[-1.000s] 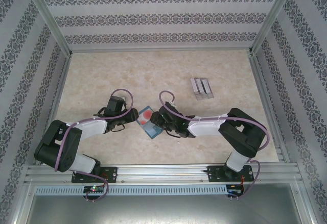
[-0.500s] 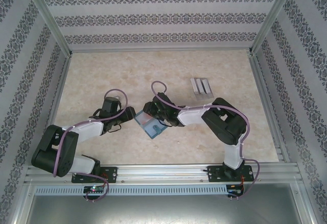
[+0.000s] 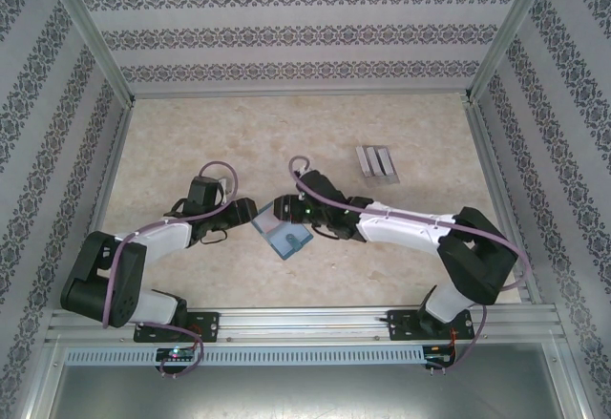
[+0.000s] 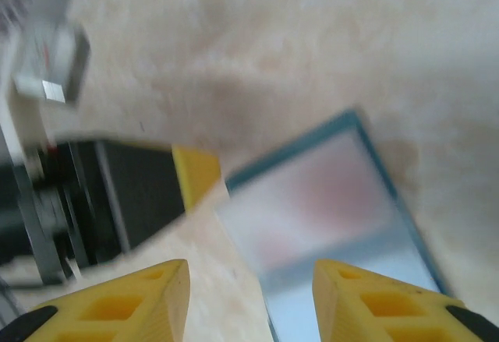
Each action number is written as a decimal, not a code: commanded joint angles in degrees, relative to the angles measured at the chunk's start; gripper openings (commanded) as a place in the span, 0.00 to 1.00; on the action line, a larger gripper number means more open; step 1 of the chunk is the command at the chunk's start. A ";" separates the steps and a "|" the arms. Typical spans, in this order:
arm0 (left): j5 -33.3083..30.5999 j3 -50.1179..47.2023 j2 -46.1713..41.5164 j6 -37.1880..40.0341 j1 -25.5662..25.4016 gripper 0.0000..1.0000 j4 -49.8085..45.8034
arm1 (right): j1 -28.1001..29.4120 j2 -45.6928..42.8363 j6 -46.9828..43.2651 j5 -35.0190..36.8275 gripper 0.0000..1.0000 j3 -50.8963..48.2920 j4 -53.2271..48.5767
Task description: Put the credit cards into the card holder
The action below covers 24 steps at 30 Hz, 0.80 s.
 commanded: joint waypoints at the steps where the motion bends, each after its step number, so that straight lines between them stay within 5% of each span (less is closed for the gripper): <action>1: 1.47 1.92 2.31 3.49 -0.36 0.68 -0.79 | 4.37 1.00 -6.91 5.53 0.46 -0.19 -15.22; 5: 1.97 2.48 4.71 3.64 -0.41 0.69 -0.05 | 8.80 4.53 -7.28 13.41 0.55 2.99 -23.52; 13: 0.95 2.56 5.05 3.77 -0.36 0.71 -0.54 | 8.01 9.61 -3.18 19.86 0.56 4.56 -27.89; 20: 0.84 1.77 3.55 3.68 -0.39 0.72 -0.44 | 2.15 6.16 4.25 29.25 0.55 1.72 -31.95; 24: 2.13 1.38 3.74 3.33 -0.41 0.72 0.95 | -4.55 2.88 4.02 26.19 0.56 -0.70 -28.73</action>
